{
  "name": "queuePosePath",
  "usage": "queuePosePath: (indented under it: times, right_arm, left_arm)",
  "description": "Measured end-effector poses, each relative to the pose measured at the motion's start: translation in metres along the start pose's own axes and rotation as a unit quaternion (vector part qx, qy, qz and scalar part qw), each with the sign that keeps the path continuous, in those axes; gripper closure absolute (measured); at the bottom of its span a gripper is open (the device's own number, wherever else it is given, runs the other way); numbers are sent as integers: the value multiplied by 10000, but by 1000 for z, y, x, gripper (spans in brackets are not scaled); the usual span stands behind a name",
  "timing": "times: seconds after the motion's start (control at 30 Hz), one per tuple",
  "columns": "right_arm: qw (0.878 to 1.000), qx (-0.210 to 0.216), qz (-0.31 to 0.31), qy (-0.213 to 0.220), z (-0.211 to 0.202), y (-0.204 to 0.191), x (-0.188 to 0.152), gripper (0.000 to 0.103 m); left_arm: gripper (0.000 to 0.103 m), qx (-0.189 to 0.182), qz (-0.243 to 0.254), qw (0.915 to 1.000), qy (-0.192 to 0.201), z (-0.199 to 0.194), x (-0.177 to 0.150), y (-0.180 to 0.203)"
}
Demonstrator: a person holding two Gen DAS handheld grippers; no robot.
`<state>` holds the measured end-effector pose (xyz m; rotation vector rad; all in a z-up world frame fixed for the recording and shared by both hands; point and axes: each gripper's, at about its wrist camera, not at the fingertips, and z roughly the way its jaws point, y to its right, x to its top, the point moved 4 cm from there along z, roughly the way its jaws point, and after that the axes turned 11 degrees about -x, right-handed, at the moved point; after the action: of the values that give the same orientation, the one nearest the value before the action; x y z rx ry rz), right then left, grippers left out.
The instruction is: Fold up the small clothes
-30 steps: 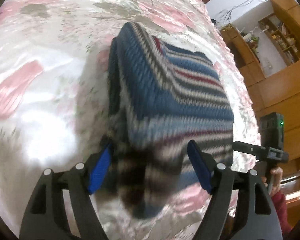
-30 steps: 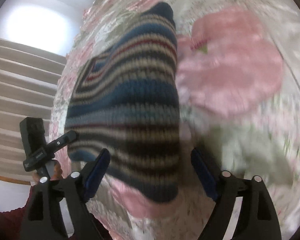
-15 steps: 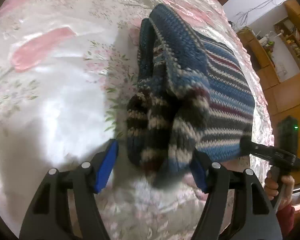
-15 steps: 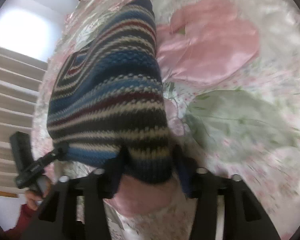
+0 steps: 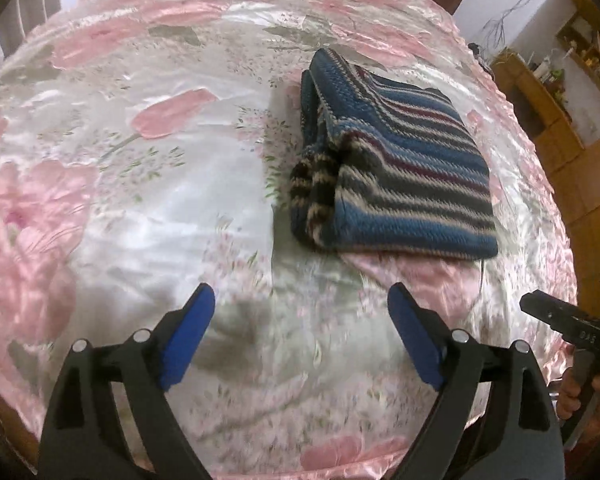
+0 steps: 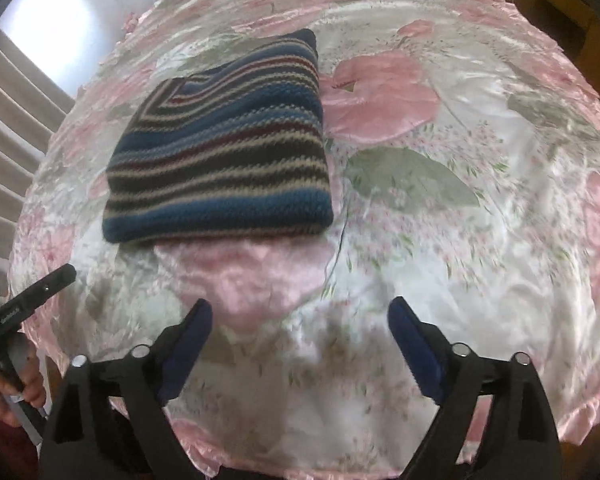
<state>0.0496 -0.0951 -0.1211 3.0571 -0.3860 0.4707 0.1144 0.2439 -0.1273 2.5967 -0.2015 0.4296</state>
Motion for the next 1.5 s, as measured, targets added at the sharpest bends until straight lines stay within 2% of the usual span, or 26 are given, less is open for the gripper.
queuePosePath:
  times: [0.13, 0.23, 0.47, 1.0, 1.23, 1.5]
  right_arm:
    - [9997, -190, -42, 167, -19, -3, -14, 4]
    - [9989, -360, -56, 301, -35, -4, -23, 4]
    - [9973, -603, -111, 403, -61, -8, -38, 4]
    - [9949, -653, -36, 763, -108, -21, -69, 4]
    - [9922, -759, -121, 983, -126, -27, -73, 4]
    - [9900, -925, -31, 1068, -124, -26, -66, 4]
  left_arm:
    - [15, 123, 31, 9999, 83, -17, -15, 9]
    - [14, 291, 109, 9994, 164, -31, -25, 15]
    - [14, 380, 194, 9987, 269, -56, -42, 24]
    - [13, 635, 526, 9935, 779, -122, -63, 48]
    - [12, 818, 669, 9899, 941, -136, -66, 59]
    - [12, 1033, 904, 9853, 1019, -140, -66, 75]
